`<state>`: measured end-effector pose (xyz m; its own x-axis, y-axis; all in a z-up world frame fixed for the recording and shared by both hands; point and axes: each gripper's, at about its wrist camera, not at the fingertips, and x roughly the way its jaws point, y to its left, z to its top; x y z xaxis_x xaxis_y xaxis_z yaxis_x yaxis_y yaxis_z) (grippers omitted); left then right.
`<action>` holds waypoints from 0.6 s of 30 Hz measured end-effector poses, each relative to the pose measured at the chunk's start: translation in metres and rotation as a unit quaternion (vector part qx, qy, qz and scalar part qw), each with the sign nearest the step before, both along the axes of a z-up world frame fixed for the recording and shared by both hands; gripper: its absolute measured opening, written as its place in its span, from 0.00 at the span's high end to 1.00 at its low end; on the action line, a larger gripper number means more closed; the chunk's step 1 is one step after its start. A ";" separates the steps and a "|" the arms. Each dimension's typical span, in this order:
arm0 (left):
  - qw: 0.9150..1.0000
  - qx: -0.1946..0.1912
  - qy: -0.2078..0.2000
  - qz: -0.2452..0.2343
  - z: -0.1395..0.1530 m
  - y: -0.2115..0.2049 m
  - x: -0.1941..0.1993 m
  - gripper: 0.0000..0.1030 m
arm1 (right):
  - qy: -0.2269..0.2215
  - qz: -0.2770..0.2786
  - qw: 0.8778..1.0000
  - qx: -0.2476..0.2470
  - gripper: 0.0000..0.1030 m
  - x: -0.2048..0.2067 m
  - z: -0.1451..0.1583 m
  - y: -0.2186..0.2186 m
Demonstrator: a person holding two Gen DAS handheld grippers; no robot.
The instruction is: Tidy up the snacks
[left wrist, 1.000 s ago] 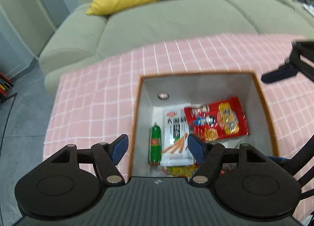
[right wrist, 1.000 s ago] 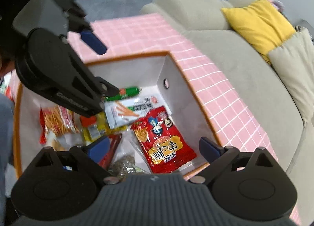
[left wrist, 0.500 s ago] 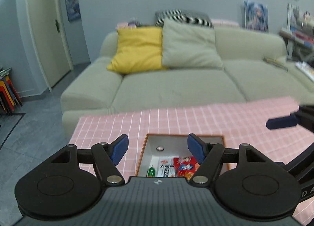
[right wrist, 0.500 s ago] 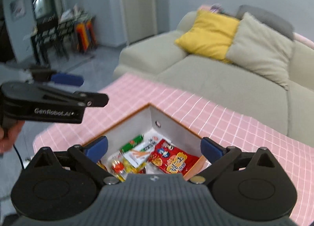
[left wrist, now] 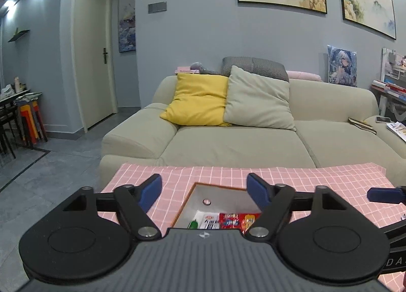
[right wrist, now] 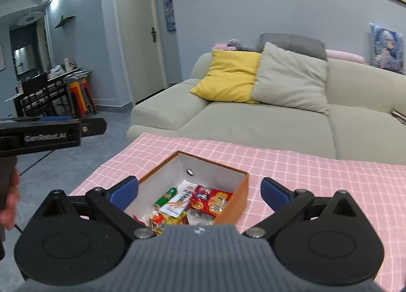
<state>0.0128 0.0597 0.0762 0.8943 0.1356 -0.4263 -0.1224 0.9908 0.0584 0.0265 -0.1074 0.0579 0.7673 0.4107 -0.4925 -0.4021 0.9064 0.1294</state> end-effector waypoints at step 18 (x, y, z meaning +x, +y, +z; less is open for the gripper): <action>0.997 -0.005 0.067 0.035 -0.051 -0.005 -0.030 0.07 | 0.019 -0.029 0.997 -0.063 0.04 -0.038 -0.044 0.008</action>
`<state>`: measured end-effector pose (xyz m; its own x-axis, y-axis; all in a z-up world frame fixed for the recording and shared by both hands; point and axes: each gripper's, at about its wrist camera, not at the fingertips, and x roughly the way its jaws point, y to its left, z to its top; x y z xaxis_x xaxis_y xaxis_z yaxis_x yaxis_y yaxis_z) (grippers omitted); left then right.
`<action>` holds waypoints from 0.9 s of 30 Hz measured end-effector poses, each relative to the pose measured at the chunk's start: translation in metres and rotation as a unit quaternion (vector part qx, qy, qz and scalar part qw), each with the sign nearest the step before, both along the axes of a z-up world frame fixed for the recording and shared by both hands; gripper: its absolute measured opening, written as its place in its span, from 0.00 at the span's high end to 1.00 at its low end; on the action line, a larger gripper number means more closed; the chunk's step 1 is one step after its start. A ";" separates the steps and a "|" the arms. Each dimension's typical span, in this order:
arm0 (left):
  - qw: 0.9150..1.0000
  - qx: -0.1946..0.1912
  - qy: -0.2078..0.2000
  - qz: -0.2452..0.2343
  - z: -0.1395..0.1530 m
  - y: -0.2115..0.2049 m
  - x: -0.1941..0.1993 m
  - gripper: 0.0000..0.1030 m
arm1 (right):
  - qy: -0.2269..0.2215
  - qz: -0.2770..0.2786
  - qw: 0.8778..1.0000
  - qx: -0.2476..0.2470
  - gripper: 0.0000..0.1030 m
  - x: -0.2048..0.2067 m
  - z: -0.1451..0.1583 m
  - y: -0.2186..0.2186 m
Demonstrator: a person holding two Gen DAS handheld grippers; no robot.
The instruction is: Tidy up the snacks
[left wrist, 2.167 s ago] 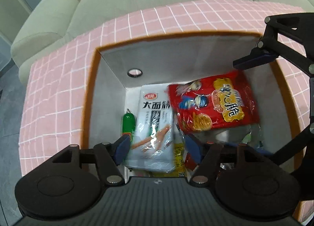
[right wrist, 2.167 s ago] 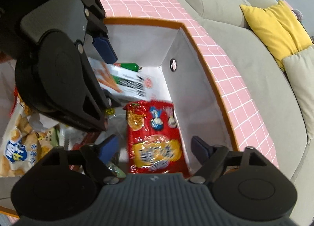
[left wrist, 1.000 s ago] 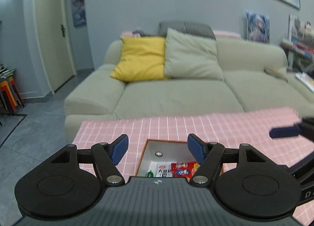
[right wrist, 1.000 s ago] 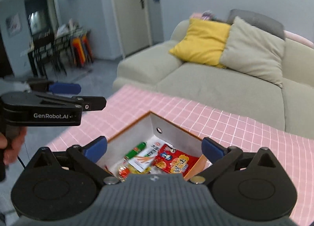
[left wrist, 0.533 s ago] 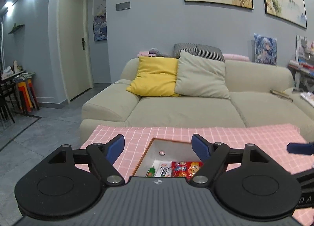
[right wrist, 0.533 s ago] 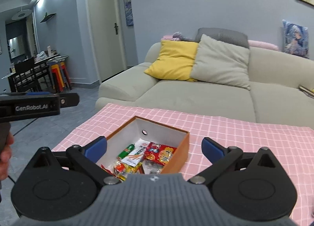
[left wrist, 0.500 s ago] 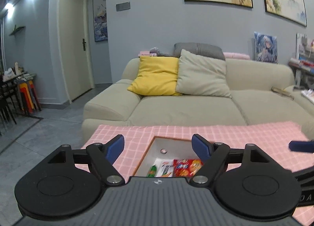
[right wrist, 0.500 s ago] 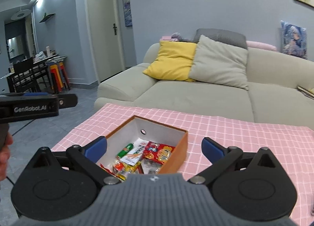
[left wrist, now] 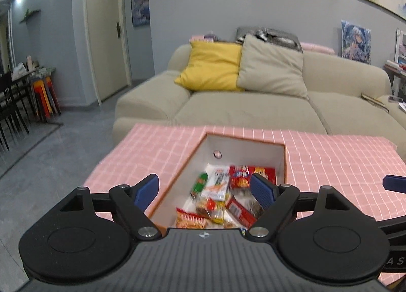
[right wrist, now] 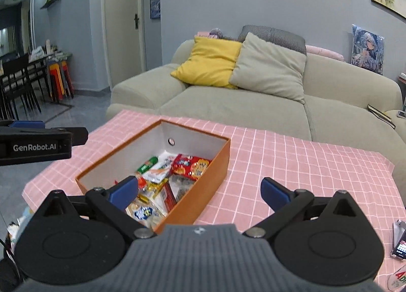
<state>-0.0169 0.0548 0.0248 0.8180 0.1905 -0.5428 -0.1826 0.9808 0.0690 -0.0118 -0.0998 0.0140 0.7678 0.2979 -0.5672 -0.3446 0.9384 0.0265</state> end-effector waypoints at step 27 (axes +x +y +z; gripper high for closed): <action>0.998 0.007 0.062 -0.001 -0.016 -0.004 0.003 0.07 | 0.054 -0.014 0.998 -0.001 0.04 0.018 -0.021 -0.002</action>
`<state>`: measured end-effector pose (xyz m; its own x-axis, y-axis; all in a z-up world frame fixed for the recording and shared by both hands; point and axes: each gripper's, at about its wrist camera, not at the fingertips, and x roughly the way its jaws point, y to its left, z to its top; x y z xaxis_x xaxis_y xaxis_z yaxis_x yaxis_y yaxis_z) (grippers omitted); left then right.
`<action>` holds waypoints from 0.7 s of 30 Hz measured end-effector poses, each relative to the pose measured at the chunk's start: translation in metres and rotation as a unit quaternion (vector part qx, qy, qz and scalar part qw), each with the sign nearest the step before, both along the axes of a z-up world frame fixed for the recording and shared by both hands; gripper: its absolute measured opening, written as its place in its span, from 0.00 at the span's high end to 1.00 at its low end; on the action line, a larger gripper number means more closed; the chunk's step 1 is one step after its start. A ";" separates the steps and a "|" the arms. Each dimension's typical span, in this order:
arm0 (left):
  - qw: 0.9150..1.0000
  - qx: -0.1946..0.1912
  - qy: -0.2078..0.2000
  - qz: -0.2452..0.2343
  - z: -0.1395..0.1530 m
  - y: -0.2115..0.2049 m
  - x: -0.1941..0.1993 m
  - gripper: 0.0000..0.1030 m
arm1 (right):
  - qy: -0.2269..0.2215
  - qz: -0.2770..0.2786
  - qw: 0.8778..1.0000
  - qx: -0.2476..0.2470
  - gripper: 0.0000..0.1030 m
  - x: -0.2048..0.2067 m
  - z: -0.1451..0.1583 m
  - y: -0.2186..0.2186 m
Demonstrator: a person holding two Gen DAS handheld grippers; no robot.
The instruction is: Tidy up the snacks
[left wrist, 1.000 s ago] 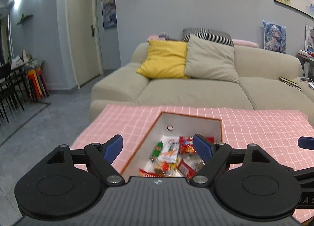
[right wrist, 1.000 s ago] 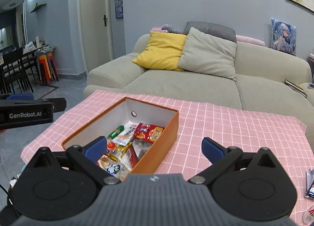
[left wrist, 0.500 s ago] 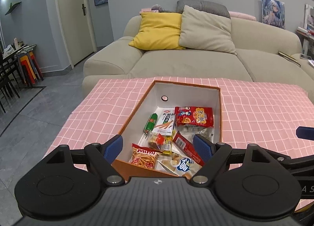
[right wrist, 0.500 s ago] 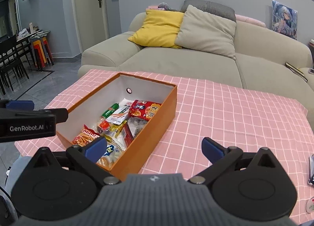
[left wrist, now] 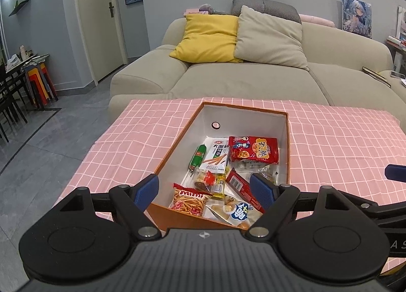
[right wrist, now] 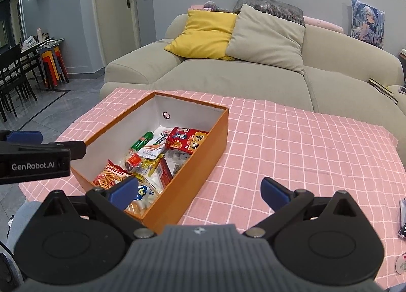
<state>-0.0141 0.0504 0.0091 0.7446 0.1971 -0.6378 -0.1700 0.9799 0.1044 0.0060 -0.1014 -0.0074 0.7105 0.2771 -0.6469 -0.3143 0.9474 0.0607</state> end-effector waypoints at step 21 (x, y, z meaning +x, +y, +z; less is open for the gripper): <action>1.000 0.002 0.003 -0.002 0.001 -0.002 0.001 0.07 | 0.004 0.001 1.000 0.002 0.04 0.001 -0.001 -0.001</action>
